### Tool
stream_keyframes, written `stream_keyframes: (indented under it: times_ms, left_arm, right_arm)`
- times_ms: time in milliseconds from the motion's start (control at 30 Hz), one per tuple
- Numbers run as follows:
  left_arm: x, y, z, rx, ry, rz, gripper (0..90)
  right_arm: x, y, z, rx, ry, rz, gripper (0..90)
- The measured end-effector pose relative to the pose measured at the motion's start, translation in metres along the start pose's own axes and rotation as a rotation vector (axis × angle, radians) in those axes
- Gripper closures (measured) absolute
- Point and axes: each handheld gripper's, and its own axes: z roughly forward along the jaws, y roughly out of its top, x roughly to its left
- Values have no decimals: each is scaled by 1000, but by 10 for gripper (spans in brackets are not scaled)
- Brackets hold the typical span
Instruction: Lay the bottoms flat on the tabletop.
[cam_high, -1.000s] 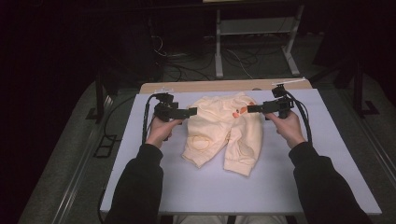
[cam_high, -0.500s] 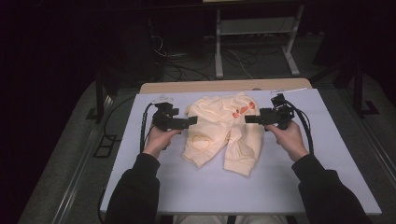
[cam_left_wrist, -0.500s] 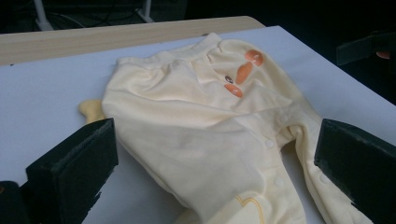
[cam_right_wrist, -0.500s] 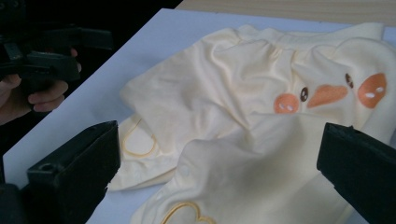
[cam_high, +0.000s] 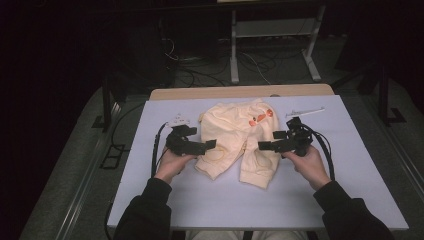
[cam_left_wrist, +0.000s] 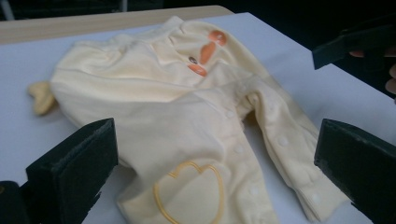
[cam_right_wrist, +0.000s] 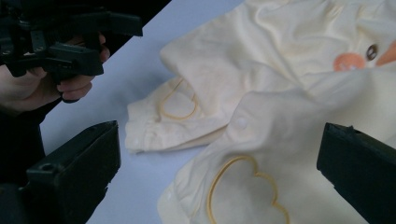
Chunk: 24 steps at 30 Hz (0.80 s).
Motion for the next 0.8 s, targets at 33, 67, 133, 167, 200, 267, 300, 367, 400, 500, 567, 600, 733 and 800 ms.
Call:
stream_keyframes:
  times_ms: [33, 67, 133, 167, 200, 267, 300, 367, 400, 500, 567, 600, 733, 800]
  left_arm:
    - [-2, -3, 0, -3, -5, 1, 0]
    - [-4, -7, -1, -2, -9, 7, 0]
    - [-7, -11, -1, -1, -13, 13, 0]
    - [-8, -14, -1, 4, -16, 22, 0]
    - [-10, -15, -2, 11, -17, 25, 0]
    - [-13, -19, -2, 17, -24, 39, 0]
    - [-15, -20, -3, 21, -31, 41, 0]
    - [-17, -23, -3, 22, -39, 44, 0]
    - [-19, -25, -3, 27, -45, 46, 0]
    - [-20, -30, -2, 40, -52, 52, 0]
    - [-21, -33, -1, 53, -57, 50, 0]
    - [-22, -35, -1, 60, -59, 53, 0]
    - [-24, -41, -1, 73, -68, 58, 17]
    - [-26, -44, 0, 82, -72, 63, 33]
  right_arm:
    - [2, -3, 2, 7, 1, -2, 0]
    - [4, -6, 3, 15, 6, -2, 0]
    - [7, -11, 5, 27, 13, -4, 0]
    - [9, -14, 6, 32, 13, -6, 4]
    - [11, -16, 7, 36, 17, -5, 21]
    - [14, -21, 9, 37, 32, -9, 34]
    - [15, -24, 10, 42, 37, -8, 34]
    - [18, -28, 12, 46, 46, -9, 44]
    - [19, -30, 14, 52, 48, -9, 45]
    - [23, -35, 19, 69, 50, -12, 49]
    - [25, -37, 20, 67, 54, -17, 60]
    - [27, -38, 22, 67, 60, -15, 68]
    - [36, -41, 27, 67, 73, -30, 103]
    - [41, -42, 31, 69, 79, -30, 133]
